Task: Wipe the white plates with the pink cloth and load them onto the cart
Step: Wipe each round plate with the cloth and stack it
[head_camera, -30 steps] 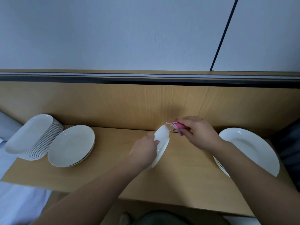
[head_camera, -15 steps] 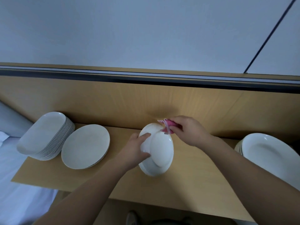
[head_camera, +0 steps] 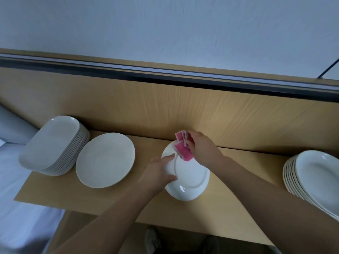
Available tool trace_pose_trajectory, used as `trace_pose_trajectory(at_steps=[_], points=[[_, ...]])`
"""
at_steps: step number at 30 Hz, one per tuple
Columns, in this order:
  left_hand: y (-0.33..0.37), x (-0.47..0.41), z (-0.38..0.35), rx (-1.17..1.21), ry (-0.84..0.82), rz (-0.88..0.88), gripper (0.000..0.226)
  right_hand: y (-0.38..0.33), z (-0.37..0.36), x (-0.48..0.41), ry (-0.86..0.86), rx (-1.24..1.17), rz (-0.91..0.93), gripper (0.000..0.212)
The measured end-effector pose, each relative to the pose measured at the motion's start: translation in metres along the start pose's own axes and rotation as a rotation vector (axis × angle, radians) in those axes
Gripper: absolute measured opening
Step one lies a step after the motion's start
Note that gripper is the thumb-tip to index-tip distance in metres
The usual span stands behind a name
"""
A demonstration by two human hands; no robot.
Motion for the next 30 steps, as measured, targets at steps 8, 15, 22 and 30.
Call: trace_pose_trajectory(at_steps=[8,15,22,30], points=[[0.004,0.0,-0.001,0.008,0.031,-0.031,0.073,-0.015,-0.026,-0.003,-0.066,0.289,0.14,0.058],[-0.01,0.004,-0.008,0.058,0.027,0.05,0.075,-0.008,-0.047,-0.017,-0.207,0.306,0.325,0.059],[-0.017,0.004,-0.009,0.104,0.03,0.103,0.076,0.05,-0.044,-0.016,-0.232,-0.057,0.074,0.052],[-0.009,-0.002,-0.009,0.038,-0.065,0.132,0.087,0.067,-0.048,-0.005,-0.201,-0.359,0.05,0.053]])
Point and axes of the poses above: each hand's wrist, its own x-axis away from the middle knuckle, its own z-axis out of the back of the hand, y = z × x, the point moved 8 cm from there along -x, towards the middle knuckle, and after that the axes turned 8 degrees about -y, right-handed, at the moved point
